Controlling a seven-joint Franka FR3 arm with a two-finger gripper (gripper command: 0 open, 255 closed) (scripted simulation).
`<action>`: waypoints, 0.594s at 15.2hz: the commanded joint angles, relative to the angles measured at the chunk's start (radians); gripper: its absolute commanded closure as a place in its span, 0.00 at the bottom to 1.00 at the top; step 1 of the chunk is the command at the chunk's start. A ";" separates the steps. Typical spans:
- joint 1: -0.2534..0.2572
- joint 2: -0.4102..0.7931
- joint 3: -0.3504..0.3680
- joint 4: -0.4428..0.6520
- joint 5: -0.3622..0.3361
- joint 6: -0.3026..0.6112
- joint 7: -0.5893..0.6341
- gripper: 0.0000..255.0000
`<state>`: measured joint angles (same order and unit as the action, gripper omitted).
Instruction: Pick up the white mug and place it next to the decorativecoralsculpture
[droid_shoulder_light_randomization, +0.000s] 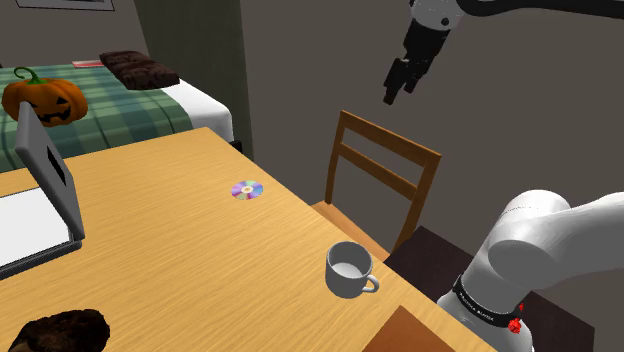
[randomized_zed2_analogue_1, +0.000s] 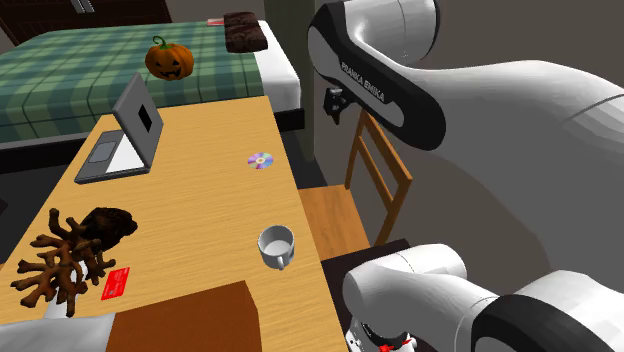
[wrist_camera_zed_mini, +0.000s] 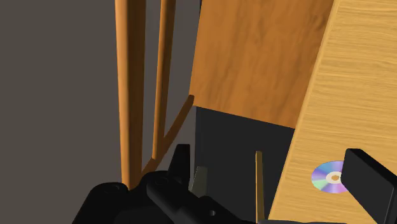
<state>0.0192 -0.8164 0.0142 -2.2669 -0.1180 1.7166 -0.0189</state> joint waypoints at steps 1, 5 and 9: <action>0.000 0.000 0.000 0.000 0.000 0.000 0.000 0.00; 0.027 -0.050 0.023 -0.133 0.040 0.059 0.030 0.00; 0.059 -0.091 0.050 -0.257 0.085 0.118 0.061 0.00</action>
<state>0.0695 -0.8967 0.0581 -2.4968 -0.0452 1.8243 0.0350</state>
